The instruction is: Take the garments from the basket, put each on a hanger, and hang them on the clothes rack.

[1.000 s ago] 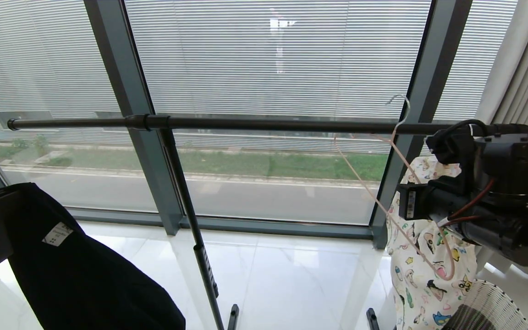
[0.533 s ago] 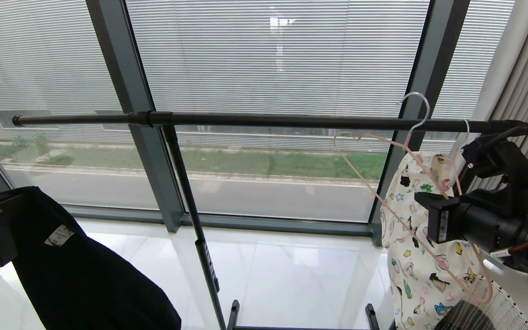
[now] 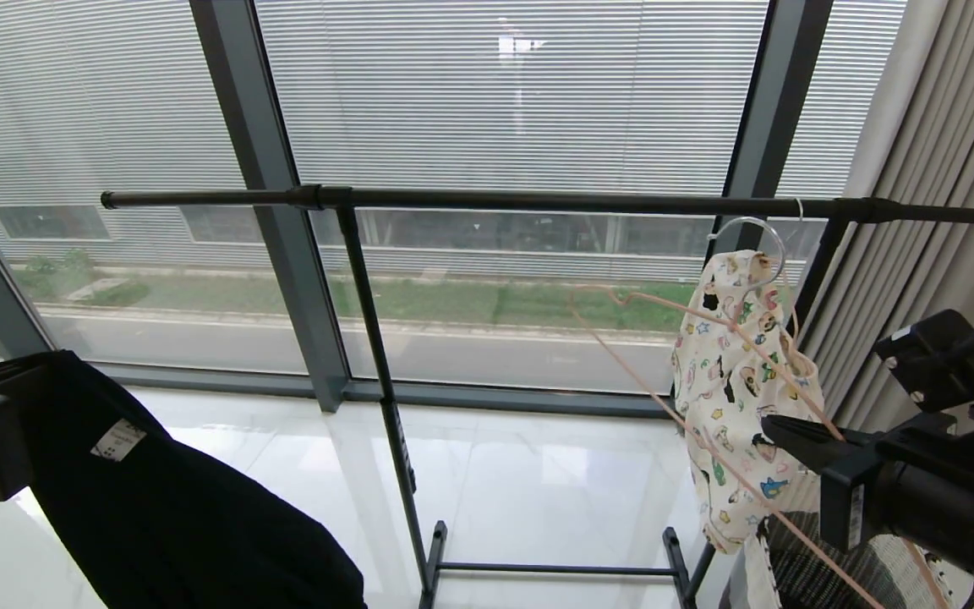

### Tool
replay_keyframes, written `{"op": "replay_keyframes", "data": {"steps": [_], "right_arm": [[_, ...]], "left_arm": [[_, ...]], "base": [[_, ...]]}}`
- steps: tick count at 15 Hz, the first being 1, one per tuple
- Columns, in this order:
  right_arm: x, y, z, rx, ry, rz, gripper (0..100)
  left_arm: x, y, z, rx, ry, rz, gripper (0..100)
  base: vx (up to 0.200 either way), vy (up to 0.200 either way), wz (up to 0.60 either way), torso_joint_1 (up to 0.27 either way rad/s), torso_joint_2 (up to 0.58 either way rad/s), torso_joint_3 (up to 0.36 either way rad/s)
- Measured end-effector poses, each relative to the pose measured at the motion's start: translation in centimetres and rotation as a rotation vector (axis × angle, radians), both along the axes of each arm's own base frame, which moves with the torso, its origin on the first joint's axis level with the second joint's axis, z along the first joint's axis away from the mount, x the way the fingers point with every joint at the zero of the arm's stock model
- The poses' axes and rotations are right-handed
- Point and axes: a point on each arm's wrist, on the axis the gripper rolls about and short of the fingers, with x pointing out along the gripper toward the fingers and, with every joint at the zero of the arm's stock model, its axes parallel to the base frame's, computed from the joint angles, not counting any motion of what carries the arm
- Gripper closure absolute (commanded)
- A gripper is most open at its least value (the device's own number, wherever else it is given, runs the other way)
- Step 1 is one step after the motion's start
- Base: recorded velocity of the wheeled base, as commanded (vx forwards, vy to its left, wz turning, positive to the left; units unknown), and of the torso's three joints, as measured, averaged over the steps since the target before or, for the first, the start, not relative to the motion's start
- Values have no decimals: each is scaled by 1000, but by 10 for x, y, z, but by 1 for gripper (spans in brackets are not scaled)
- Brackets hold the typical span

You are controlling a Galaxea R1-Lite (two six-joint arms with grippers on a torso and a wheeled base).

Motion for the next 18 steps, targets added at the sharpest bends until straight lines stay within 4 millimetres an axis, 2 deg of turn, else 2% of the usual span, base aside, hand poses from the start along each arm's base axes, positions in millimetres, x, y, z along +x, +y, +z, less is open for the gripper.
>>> {"op": "replay_keyframes", "data": {"steps": [2, 7, 9, 13, 15, 18], "right_arm": [[-6, 2, 0, 0, 3, 40, 100], [-28, 17, -3, 9, 25, 243, 100], [-42, 24, -9, -8, 46, 354, 100], [-68, 34, -19, -42, 66, 518, 100], [-73, 37, -19, -41, 68, 553, 100], [-73, 39, -18, -33, 73, 583, 100]], "left_arm": [[0, -2, -1, 2, 4, -18, 100], [0, -13, -12, 9, 49, -120, 100], [9, -23, -19, -12, 81, -173, 100], [40, -50, -24, -76, 78, -250, 100], [50, -61, -29, -75, 96, -283, 100], [51, -72, -36, -69, 120, -330, 100]], "base": [[-200, 0, 0, 2, 2, 0], [0, 0, 0, 0, 0, 0], [0, 0, 0, 0, 0, 0], [0, 0, 0, 0, 0, 0], [0, 0, 0, 0, 0, 0], [0, 0, 0, 0, 0, 0]]}}
